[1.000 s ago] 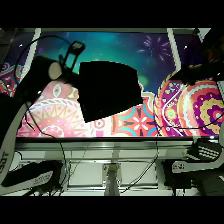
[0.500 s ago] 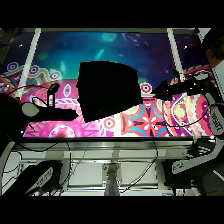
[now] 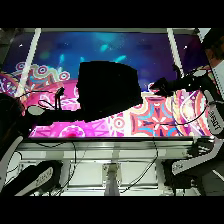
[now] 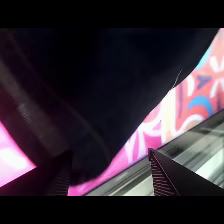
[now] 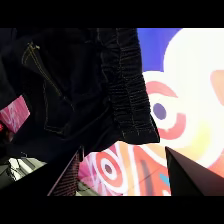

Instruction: Fold the clothes and pants, and hang the long-sleeved shirts on hangers.

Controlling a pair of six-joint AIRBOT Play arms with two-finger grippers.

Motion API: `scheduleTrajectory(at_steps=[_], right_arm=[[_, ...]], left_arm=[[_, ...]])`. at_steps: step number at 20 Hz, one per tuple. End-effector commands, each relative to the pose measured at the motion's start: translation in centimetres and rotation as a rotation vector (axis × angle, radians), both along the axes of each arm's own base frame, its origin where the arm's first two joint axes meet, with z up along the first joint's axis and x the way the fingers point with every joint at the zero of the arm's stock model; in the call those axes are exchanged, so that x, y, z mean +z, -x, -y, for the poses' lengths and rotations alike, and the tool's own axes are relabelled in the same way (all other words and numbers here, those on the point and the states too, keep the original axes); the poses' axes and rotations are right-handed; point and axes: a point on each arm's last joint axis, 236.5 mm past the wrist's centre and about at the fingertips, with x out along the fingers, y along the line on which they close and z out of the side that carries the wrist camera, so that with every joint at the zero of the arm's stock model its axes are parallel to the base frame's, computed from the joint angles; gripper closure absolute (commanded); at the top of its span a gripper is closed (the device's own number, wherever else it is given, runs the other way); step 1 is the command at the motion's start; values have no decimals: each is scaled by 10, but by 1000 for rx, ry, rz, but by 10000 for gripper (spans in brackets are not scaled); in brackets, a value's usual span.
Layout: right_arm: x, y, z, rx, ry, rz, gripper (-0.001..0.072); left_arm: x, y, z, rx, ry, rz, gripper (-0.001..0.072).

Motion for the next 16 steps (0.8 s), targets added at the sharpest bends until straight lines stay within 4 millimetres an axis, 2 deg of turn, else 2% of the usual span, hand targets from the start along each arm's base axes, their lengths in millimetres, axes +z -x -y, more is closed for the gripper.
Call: scheduleTrajectory(at_steps=[1,3,4,9,12,14,16], right_arm=[[0,-2,1,0,11,6,122],[0,-1,1,3,11,4,126],[0,2,0,12,7,-4,174],[-11,14,-8,62,0,-53,207],[-28,17,-35,132,1,-64,208],[-42,14,-47,156,23,-62,208],[-57,4,-49,149,76,-40,208]], left_arm=[[-6,-10,11,37,90,-35,275],[-8,-9,13,33,93,-41,586],[-6,-9,13,28,93,-33,682],[-3,-11,13,30,92,-20,683],[-3,-11,13,30,93,-21,683],[-3,-11,13,30,93,-21,683],[-3,-11,13,29,93,-21,683]])
